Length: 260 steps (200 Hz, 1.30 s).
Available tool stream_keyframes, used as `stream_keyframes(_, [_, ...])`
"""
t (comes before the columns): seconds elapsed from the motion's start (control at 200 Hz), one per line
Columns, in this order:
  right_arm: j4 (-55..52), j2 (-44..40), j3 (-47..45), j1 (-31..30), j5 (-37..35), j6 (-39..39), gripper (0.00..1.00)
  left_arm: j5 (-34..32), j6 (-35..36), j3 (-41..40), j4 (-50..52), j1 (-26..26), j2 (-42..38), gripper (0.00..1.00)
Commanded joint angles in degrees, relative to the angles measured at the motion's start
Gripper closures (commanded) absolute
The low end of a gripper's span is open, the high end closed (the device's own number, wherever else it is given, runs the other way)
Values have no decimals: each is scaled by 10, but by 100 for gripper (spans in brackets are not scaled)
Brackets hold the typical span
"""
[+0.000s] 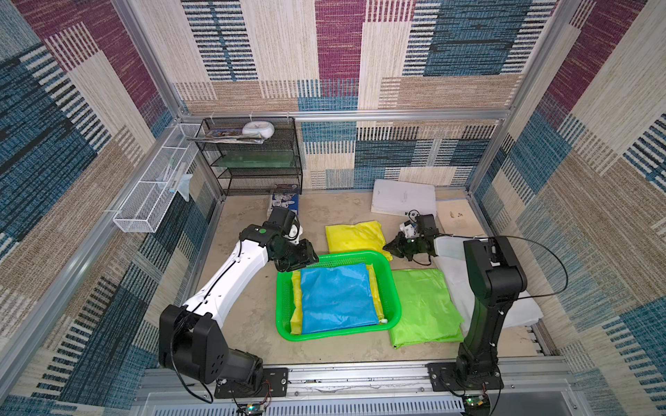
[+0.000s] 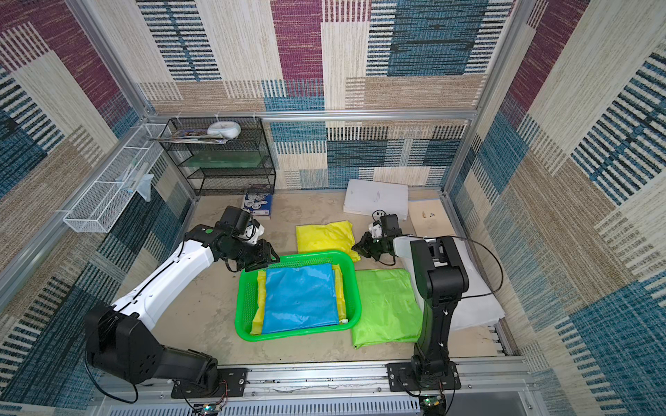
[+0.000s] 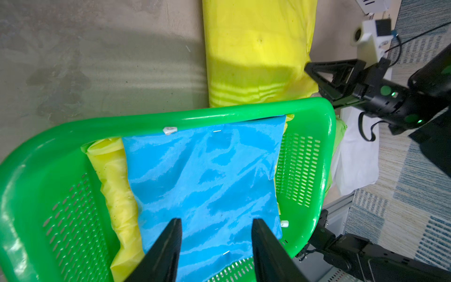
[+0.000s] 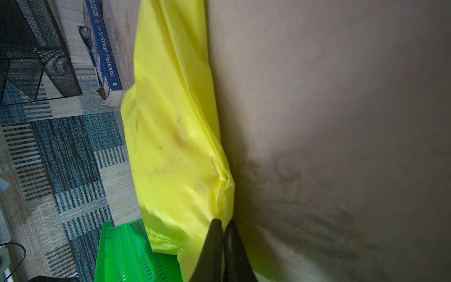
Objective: Put the folded raincoat in the basket
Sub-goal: Pick up the raincoat from the center of the board.
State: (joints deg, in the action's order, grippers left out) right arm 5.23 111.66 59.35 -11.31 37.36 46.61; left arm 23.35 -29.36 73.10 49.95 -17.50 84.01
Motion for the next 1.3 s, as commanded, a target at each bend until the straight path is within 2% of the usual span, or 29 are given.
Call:
stream_keyframes(0.0, [75,-18,-13,-16,24,27,60,11,3,19,-12,0,14,47])
stream_keyframes(0.05, [26,-19,7,-19,26,-17,48,9,11,37,-5,0,25,47])
stream_keyframes(0.135, [-57,-17,42,-12,-7,-91,42,2,26,70,8,3,46,47])
stream_keyframes(0.321, [-142,64,130,10,27,-165,42,14,39,112,16,10,85,48])
stream_keyframes(0.431, [-149,108,169,10,62,-176,45,15,67,133,22,12,111,48])
stream_keyframes(0.546, [-156,135,205,9,53,-190,46,16,78,155,29,21,138,48])
stream_keyframes(0.651, [-165,167,237,9,82,-191,53,21,75,163,23,25,160,48])
stream_keyframes(0.781, [-143,178,239,9,101,-180,67,25,75,162,15,26,176,49])
stream_keyframes(0.886, [-129,174,242,9,100,-172,88,29,73,164,9,27,182,49])
stream_keyframes(0.962, [-102,156,229,10,88,-152,100,33,71,177,8,28,191,49])
stream_keyframes(1.112, [-28,129,191,17,58,-78,100,42,73,224,2,32,224,45])
stream_keyframes(1.297, [69,134,158,1,30,38,100,49,85,289,1,47,300,41])
